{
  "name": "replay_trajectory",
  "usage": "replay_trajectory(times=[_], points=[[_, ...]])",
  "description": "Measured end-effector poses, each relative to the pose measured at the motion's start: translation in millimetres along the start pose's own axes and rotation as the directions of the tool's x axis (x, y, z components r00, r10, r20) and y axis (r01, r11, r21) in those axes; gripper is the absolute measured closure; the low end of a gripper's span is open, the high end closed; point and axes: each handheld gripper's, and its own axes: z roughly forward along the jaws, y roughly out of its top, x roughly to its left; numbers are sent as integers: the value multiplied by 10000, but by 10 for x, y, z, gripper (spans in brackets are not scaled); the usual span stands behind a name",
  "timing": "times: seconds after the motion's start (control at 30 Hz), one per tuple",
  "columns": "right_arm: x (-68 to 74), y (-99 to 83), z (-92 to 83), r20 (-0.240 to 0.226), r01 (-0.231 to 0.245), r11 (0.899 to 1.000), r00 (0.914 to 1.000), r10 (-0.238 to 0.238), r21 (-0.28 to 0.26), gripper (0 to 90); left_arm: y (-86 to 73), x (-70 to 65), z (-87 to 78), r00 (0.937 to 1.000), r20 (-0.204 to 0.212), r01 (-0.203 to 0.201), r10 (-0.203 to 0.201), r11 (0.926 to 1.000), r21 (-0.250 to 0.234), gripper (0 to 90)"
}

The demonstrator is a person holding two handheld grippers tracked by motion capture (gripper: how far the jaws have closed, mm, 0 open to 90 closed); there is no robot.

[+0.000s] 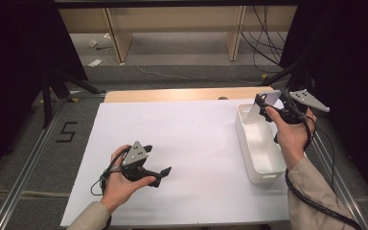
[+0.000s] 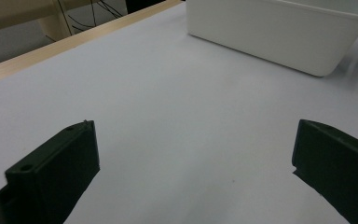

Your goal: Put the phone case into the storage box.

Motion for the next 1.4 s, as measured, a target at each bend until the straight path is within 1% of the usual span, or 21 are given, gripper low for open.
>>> replay_trajectory(times=[1.3, 1.4], points=[[-24, -34, 36, 171, 280, 9995, 9995, -283, 157, 179, 1, 0, 0, 10000, -2, -12, 12, 10000, 0, 0], [-25, -43, 46, 189, 355, 9992, 9992, -358, 196, 179, 1, 0, 1, 10000, 7, -16, 16, 10000, 1, 0]])
